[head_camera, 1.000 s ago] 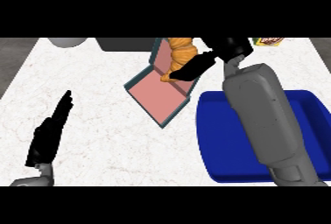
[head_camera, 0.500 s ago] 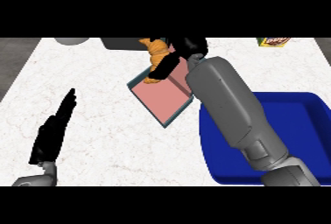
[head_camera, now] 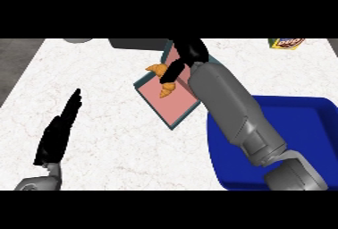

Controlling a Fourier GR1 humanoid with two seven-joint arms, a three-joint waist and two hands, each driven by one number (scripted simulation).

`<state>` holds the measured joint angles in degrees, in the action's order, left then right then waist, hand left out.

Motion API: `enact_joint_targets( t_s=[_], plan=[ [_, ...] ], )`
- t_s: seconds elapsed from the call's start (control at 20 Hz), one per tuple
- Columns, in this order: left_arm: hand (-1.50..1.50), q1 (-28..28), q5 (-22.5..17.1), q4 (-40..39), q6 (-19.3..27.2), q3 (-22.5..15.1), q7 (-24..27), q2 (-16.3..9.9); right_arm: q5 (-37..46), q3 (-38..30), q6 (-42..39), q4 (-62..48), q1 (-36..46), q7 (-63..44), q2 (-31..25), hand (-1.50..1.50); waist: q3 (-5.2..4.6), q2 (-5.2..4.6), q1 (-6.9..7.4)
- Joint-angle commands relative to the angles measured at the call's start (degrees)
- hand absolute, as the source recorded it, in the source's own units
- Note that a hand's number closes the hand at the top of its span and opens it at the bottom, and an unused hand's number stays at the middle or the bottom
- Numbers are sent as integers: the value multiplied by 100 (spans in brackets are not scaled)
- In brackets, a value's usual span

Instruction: Pick the croissant from the tray and place it in the cardboard box

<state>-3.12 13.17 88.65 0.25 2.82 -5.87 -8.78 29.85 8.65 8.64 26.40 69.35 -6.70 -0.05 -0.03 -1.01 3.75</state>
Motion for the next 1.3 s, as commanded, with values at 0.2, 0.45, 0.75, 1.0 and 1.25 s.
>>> enact_joint_targets(
  t_s=[0.2,0.45,0.75,1.0,1.25],
  plan=[
    [0,-6,-40,-116,-57,18,177,-5,-1137,-731,1449,-15,-122,744,5,-150,4,-30,45],
    [0,194,-128,-78,-105,140,154,-70,-1820,-1694,1219,36,-184,1475,-83,-150,7,4,-154],
    [0,310,44,-75,94,89,426,27,-2360,-2420,994,-88,-59,1715,-808,-150,4,25,-187],
    [0,21,3,-206,127,182,170,41,-2609,-2756,430,-106,-591,1882,-1745,-150,5,49,-337],
    [0,348,112,-61,117,52,349,74,-2882,-3073,-478,-335,-817,2274,-2611,-150,7,45,-269]
  ],
)
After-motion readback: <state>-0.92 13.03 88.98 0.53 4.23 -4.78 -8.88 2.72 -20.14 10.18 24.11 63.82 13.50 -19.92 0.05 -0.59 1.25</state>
